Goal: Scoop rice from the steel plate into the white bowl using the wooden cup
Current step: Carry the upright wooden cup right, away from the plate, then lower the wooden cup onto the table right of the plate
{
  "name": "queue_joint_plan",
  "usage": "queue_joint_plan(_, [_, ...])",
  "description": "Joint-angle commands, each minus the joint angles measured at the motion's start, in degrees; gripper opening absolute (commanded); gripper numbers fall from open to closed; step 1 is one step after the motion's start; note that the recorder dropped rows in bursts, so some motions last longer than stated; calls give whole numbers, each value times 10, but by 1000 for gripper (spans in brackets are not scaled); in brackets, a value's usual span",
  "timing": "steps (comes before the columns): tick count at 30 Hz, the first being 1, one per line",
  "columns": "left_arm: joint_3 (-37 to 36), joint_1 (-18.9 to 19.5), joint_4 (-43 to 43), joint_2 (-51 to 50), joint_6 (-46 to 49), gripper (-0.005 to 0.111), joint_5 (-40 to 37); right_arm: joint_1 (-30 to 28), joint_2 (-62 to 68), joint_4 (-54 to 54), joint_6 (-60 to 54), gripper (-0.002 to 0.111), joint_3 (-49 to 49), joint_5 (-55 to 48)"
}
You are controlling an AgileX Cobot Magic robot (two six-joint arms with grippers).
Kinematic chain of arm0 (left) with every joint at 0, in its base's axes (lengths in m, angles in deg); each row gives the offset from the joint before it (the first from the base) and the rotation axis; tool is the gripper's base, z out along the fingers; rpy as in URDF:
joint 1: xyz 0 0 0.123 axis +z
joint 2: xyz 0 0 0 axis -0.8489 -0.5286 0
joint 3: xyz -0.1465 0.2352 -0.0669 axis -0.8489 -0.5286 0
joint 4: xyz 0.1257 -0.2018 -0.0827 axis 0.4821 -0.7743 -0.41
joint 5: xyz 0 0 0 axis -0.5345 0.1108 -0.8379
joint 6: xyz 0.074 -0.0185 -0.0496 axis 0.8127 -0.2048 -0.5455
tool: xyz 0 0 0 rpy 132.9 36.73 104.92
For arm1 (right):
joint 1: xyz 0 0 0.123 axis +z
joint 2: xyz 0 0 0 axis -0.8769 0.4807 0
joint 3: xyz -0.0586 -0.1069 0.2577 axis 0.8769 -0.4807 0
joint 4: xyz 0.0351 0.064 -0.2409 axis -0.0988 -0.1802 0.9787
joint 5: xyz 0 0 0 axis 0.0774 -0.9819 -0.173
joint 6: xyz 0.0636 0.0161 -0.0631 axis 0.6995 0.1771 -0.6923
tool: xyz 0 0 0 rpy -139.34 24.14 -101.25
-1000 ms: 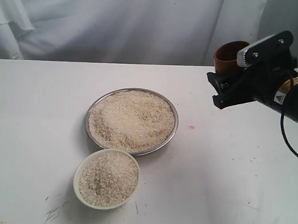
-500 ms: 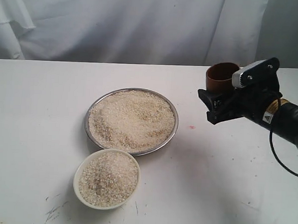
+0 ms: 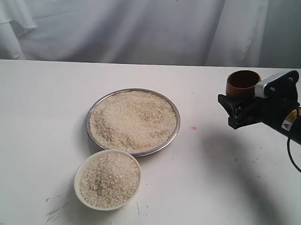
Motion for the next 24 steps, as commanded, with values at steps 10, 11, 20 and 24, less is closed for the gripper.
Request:
queue_joint_plan(10, [-3, -1, 0, 3, -2, 0, 4, -26, 122, 250, 88, 0, 105, 85])
queue_joint_plan(11, [-3, -1, 0, 3, -2, 0, 4, -22, 129, 250, 88, 0, 110, 86])
queue_joint_plan(20, [-3, -1, 0, 3, -2, 0, 4, -3, 179, 251, 83, 0, 132, 99])
queue_joint_plan(24, [-3, -1, 0, 3, -2, 0, 4, 1, 189, 254, 84, 0, 133, 98])
